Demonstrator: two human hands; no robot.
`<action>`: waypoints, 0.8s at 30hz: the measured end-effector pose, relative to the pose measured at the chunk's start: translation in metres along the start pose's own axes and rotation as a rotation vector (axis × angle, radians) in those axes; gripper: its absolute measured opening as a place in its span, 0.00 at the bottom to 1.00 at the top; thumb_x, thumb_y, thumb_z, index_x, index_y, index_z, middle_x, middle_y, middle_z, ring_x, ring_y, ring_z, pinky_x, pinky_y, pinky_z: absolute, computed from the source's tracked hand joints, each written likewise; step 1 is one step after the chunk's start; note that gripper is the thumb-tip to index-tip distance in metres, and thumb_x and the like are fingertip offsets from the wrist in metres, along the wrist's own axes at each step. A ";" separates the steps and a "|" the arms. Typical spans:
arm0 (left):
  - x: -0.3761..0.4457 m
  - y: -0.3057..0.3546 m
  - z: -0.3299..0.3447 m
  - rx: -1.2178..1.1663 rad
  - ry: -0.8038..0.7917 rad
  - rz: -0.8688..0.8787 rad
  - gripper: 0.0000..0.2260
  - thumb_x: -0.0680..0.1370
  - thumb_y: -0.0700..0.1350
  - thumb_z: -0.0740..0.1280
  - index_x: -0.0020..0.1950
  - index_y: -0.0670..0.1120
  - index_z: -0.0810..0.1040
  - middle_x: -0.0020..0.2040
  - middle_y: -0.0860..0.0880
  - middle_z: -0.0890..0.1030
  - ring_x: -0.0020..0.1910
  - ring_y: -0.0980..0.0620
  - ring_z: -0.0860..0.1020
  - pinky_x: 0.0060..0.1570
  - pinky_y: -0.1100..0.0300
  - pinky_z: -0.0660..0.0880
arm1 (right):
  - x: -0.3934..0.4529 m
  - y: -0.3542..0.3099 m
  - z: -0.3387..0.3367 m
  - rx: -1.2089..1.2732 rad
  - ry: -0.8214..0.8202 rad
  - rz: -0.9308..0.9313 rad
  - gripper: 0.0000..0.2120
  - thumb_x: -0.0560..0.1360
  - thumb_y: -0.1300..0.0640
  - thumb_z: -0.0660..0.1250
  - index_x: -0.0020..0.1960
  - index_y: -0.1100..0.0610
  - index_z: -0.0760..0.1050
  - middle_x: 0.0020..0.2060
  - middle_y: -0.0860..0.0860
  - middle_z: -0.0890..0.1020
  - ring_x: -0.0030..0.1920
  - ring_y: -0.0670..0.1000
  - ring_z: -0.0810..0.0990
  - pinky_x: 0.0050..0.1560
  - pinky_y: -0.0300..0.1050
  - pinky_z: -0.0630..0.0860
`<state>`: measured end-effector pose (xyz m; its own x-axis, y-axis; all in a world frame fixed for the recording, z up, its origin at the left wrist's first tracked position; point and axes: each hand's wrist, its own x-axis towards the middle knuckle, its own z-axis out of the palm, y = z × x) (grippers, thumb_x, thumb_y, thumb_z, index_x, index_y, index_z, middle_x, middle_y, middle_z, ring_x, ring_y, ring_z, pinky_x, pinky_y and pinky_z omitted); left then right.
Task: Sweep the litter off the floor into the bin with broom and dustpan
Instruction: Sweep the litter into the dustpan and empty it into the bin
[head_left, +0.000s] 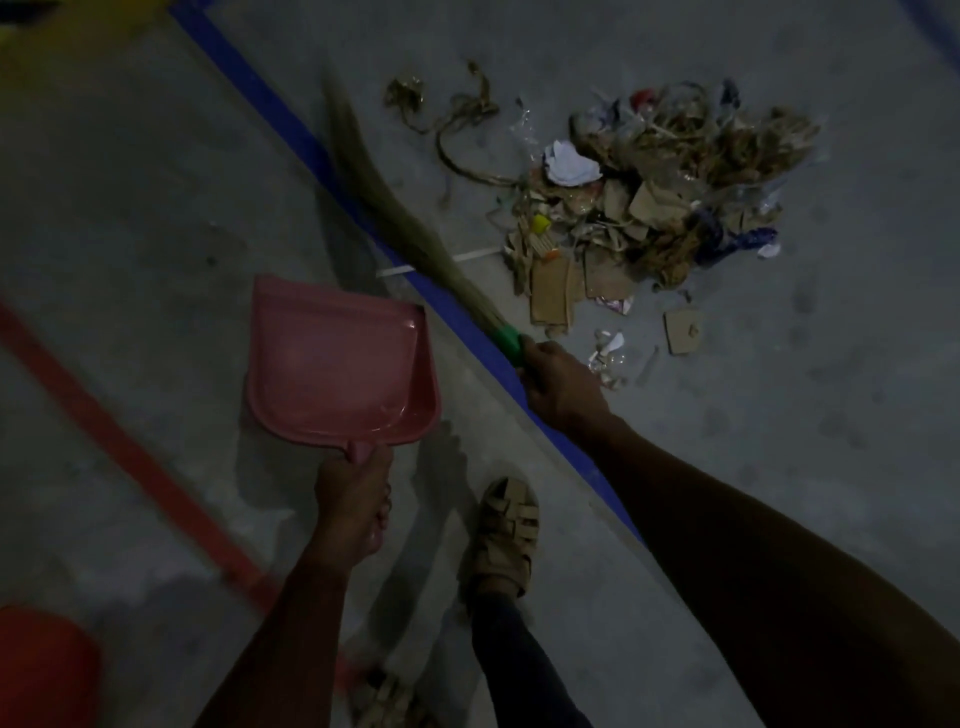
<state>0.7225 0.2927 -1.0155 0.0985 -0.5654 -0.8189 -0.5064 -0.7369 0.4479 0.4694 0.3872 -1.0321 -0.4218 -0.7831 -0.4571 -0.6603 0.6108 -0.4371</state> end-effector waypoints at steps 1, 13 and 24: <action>0.006 0.005 0.005 -0.014 0.004 -0.003 0.16 0.78 0.46 0.69 0.34 0.42 0.71 0.24 0.45 0.70 0.20 0.50 0.66 0.20 0.65 0.62 | 0.011 -0.001 0.000 -0.017 -0.031 -0.026 0.25 0.81 0.54 0.60 0.76 0.57 0.62 0.60 0.59 0.74 0.50 0.59 0.78 0.45 0.51 0.77; 0.043 0.051 0.021 0.070 -0.082 0.040 0.17 0.79 0.48 0.70 0.34 0.41 0.73 0.24 0.46 0.71 0.18 0.51 0.66 0.20 0.66 0.62 | 0.104 -0.010 -0.027 -0.013 0.008 0.207 0.14 0.81 0.55 0.61 0.65 0.59 0.71 0.57 0.58 0.74 0.45 0.53 0.74 0.41 0.49 0.73; 0.058 0.079 -0.028 0.289 -0.109 0.092 0.15 0.77 0.49 0.71 0.38 0.39 0.76 0.27 0.43 0.73 0.20 0.50 0.68 0.21 0.65 0.65 | 0.034 0.003 -0.011 0.280 0.149 0.777 0.13 0.78 0.62 0.63 0.62 0.62 0.71 0.51 0.59 0.76 0.44 0.58 0.81 0.45 0.58 0.83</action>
<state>0.7121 0.1914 -1.0174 -0.0430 -0.5701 -0.8205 -0.7328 -0.5402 0.4137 0.4468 0.3611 -1.0404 -0.7837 -0.1231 -0.6088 0.0223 0.9740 -0.2256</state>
